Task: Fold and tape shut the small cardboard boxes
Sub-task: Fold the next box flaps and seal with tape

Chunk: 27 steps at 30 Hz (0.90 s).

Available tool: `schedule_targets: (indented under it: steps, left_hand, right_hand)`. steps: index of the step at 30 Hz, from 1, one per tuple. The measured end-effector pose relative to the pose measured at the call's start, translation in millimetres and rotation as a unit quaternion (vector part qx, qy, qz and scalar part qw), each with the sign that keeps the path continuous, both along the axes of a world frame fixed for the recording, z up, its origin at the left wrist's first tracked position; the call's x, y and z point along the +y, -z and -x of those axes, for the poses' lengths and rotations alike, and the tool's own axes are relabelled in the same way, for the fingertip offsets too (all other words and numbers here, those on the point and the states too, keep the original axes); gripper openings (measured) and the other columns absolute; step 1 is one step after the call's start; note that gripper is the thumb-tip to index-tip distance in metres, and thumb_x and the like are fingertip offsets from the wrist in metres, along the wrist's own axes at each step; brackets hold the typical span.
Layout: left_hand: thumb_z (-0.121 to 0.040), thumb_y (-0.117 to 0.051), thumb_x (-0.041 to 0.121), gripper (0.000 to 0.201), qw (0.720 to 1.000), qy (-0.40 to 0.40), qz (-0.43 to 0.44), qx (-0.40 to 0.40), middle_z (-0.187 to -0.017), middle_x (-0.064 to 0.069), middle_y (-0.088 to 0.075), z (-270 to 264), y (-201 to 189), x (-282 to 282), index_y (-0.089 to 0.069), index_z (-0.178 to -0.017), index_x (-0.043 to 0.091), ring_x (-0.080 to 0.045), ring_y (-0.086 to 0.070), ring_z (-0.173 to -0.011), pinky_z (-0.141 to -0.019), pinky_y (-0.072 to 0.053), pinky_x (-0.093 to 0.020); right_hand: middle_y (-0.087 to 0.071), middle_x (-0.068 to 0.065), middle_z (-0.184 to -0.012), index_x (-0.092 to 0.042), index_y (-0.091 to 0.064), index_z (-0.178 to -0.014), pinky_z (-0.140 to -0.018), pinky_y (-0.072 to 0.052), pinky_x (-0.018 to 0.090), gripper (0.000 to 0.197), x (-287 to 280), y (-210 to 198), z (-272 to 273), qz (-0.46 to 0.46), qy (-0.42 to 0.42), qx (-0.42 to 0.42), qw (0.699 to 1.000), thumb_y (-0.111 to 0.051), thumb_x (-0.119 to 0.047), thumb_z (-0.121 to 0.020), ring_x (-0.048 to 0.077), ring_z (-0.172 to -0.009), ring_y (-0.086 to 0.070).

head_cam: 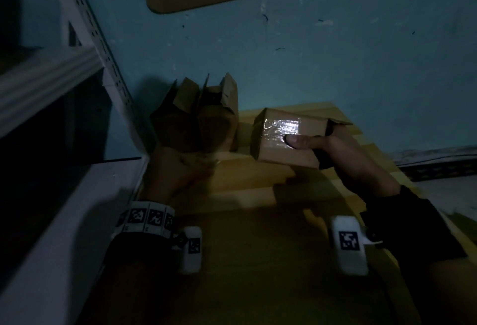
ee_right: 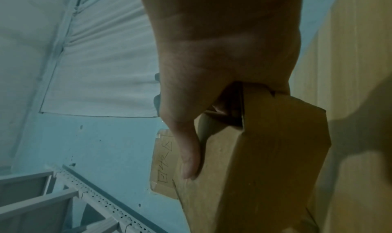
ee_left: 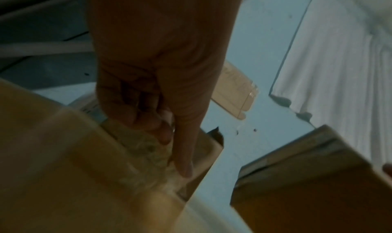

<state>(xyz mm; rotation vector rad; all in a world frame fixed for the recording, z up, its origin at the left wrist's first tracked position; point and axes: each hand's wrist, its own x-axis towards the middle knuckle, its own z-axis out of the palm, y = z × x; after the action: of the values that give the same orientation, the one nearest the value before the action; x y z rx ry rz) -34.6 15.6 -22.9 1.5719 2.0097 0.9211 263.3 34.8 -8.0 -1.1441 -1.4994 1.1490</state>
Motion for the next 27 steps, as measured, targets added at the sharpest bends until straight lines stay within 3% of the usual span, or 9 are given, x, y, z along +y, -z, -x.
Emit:
schedule_targets:
  steps: [2, 5, 8, 13, 16, 19, 21, 24, 27]
  left_hand:
    - [-0.076, -0.084, 0.030, 0.019, 0.999, 0.016, 0.018, -0.021, -0.073, 0.008, -0.059, 0, 4, 1, -0.070, -0.085, 0.021, -0.008, -0.054, -0.069, -0.056, -0.040, -0.017]
    - [-0.083, -0.078, 0.025, 0.024, 1.000, 0.026, 0.016, 0.002, -0.099, -0.009, -0.067, 5, 9, 11, -0.072, -0.098, 0.008, -0.022, -0.060, -0.093, -0.079, -0.046, -0.030]
    - [-0.091, -0.067, 0.010, 0.024, 0.998, 0.039, 0.031, 0.027, -0.114, -0.016, -0.067, 8, 15, 19, -0.070, -0.114, 0.001, -0.029, -0.061, -0.101, -0.079, -0.046, -0.032]
    - [-0.088, -0.073, 0.016, 0.027, 0.999, -0.002, -0.016, 0.046, -0.075, -0.010, -0.060, 10, 20, 23, -0.071, -0.089, -0.011, -0.017, -0.051, -0.066, -0.052, -0.035, -0.016]
    - [-0.084, -0.073, 0.008, 0.024, 0.996, -0.018, -0.046, 0.079, -0.067, -0.020, -0.064, 13, 20, 22, -0.070, -0.075, -0.013, -0.016, -0.047, -0.054, -0.042, -0.033, -0.011]
    - [-0.079, -0.077, 0.008, 0.014, 0.994, -0.016, -0.050, 0.098, -0.077, -0.016, -0.072, 16, 20, 20, -0.075, -0.073, -0.003, -0.023, -0.061, -0.064, -0.053, -0.041, -0.024]
    - [-0.078, -0.080, 0.008, 0.005, 0.995, -0.001, -0.043, 0.091, -0.084, -0.009, -0.073, 15, 17, 17, -0.078, -0.078, 0.003, -0.022, -0.064, -0.077, -0.061, -0.042, -0.024]
    - [-0.084, -0.074, 0.001, 0.015, 0.998, 0.028, -0.019, 0.050, -0.109, -0.015, -0.071, 12, 14, 15, -0.077, -0.098, 0.003, -0.029, -0.064, -0.104, -0.080, -0.042, -0.024]
    - [-0.086, -0.068, -0.003, 0.019, 0.996, 0.031, -0.048, 0.070, -0.114, -0.017, -0.071, 9, 13, 15, -0.076, -0.103, 0.001, -0.028, -0.063, -0.104, -0.075, -0.038, -0.013]
  right_hand:
    - [-0.060, 0.038, -0.116, -0.002, -0.068, -0.110, -0.076, -0.043, 0.044, 0.071, 0, -1, 2, 0.007, -0.003, 0.007, 1.000, -0.087, -0.054, -0.066, 0.048, -0.085, -0.065]
    - [-0.055, 0.041, -0.118, 0.004, -0.062, -0.114, -0.076, -0.043, 0.045, 0.083, -1, -2, 4, 0.014, -0.006, 0.019, 1.000, -0.089, -0.056, -0.063, 0.048, -0.081, -0.062]
    - [-0.060, 0.038, -0.115, 0.005, -0.063, -0.114, -0.075, -0.047, 0.048, 0.082, 0, -4, 5, 0.016, -0.006, 0.014, 1.000, -0.090, -0.054, -0.063, 0.040, -0.083, -0.065]
    - [-0.076, 0.013, -0.107, -0.015, -0.074, -0.112, -0.094, -0.048, 0.071, 0.052, -6, -8, 9, 0.023, 0.001, 0.025, 0.999, -0.086, -0.043, -0.070, 0.049, -0.102, -0.068]
    - [-0.077, 0.011, -0.108, -0.017, -0.074, -0.113, -0.095, -0.048, 0.070, 0.051, -9, -10, 12, 0.028, -0.009, 0.020, 0.999, -0.085, -0.044, -0.071, 0.046, -0.103, -0.069]
    - [-0.075, 0.017, -0.105, -0.016, -0.075, -0.109, -0.086, -0.055, 0.062, 0.050, -10, -10, 14, 0.034, -0.008, 0.019, 0.999, -0.086, -0.045, -0.069, 0.041, -0.097, -0.071]
    - [-0.071, 0.026, -0.106, -0.012, -0.074, -0.108, -0.072, -0.053, 0.056, 0.053, -8, -9, 13, 0.030, -0.002, 0.015, 0.999, -0.087, -0.046, -0.069, 0.037, -0.088, -0.067]
    - [-0.077, 0.011, -0.099, -0.014, -0.076, -0.106, -0.072, -0.048, 0.039, 0.043, -6, -7, 12, 0.026, 0.002, 0.012, 1.000, -0.086, -0.041, -0.075, 0.036, -0.086, -0.070]
    - [-0.077, 0.012, -0.103, -0.013, -0.074, -0.111, -0.082, -0.054, 0.048, 0.051, -4, -6, 11, 0.028, 0.002, 0.018, 0.999, -0.087, -0.043, -0.072, 0.043, -0.092, -0.070]
